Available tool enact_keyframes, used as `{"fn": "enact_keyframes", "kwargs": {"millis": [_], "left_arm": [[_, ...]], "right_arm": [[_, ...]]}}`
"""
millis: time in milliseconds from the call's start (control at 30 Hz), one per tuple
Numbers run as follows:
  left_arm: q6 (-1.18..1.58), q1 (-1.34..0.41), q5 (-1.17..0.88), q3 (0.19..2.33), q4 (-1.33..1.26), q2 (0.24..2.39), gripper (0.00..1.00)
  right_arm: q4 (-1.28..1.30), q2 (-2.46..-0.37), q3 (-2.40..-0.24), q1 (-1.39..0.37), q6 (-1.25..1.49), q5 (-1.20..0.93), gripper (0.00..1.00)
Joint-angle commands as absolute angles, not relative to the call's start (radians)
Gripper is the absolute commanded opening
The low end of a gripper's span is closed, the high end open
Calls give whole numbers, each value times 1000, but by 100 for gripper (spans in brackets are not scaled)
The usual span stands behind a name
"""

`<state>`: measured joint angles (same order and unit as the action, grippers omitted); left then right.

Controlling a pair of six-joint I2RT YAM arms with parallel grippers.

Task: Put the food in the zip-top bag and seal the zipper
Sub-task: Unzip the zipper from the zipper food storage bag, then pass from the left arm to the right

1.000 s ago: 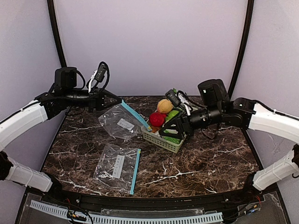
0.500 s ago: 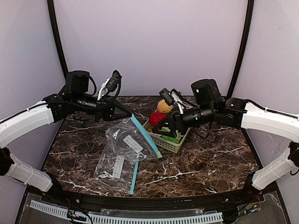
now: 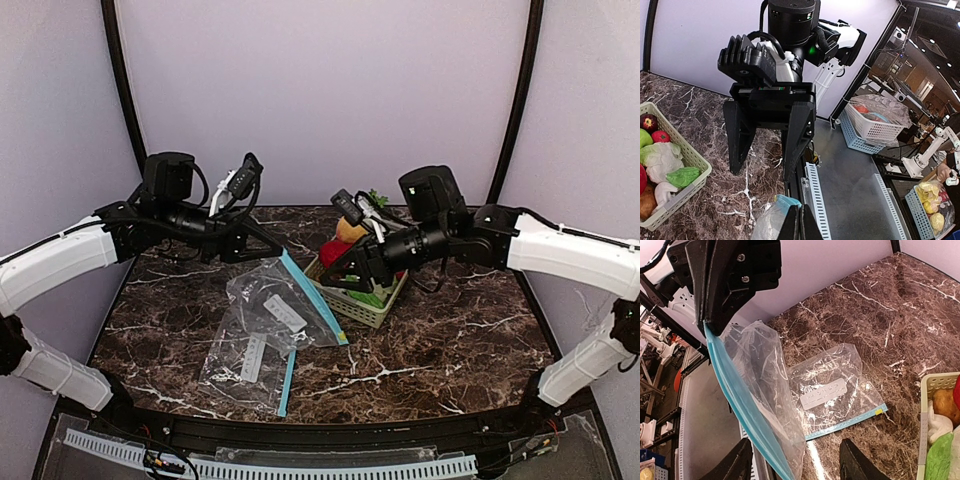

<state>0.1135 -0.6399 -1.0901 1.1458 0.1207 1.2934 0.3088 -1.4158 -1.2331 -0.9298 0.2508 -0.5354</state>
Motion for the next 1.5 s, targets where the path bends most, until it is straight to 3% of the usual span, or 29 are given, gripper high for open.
{"fn": "enact_keyframes", "kwargs": {"millis": [0, 433, 1467], "left_arm": [[123, -649, -1127, 1170, 112, 1293, 1], [130, -649, -1126, 1167, 101, 1296, 1], [138, -650, -1138, 1167, 96, 1303, 1]], "right_arm": [[337, -1446, -1276, -945, 231, -575, 55], [374, -1481, -1304, -958, 207, -597, 44], [402, -1512, -1348, -999, 167, -611, 47]]}}
